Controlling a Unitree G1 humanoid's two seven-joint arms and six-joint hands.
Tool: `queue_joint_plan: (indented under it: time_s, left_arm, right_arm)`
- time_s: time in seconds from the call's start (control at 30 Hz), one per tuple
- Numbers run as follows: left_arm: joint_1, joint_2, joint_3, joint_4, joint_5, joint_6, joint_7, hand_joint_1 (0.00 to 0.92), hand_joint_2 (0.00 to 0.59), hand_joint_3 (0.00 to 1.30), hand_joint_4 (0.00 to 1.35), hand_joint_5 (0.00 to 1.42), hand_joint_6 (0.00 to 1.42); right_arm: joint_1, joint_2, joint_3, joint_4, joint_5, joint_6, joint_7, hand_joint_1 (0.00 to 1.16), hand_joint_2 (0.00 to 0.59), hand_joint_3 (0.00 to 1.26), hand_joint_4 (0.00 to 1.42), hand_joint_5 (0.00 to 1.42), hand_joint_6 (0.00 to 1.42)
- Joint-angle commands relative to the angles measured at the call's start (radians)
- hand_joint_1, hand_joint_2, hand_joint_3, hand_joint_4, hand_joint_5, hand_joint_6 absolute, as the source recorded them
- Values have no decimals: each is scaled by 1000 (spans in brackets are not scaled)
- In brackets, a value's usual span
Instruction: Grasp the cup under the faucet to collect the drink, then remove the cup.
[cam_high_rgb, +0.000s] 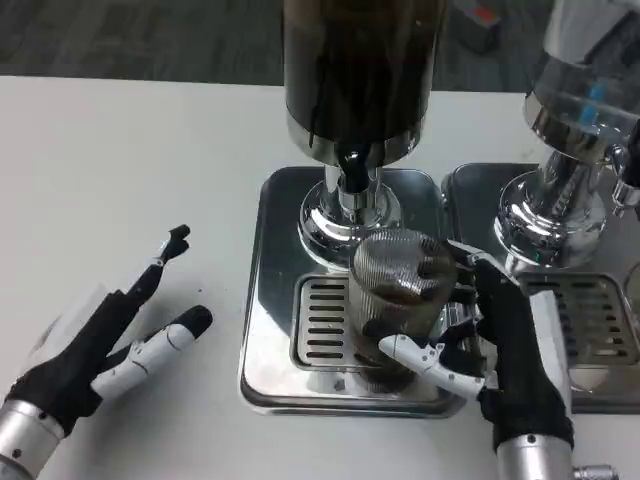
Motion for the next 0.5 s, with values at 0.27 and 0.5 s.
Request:
queue_joint_plan:
  time_s: [0.27,0.5]
  left_arm:
    - [8,85,-36,-62,162,-58,132,0,135,0,0,0,0]
    - [87,156,-28,-194,327,-42,272,0,130,0,0,0,0]
  right_arm:
    - [74,-6,22,-117,-4,-35,3,949,224,397,547,628,938]
    - [128,-20,46,-177,-10,-31,24,948,224,397,554,628,939]
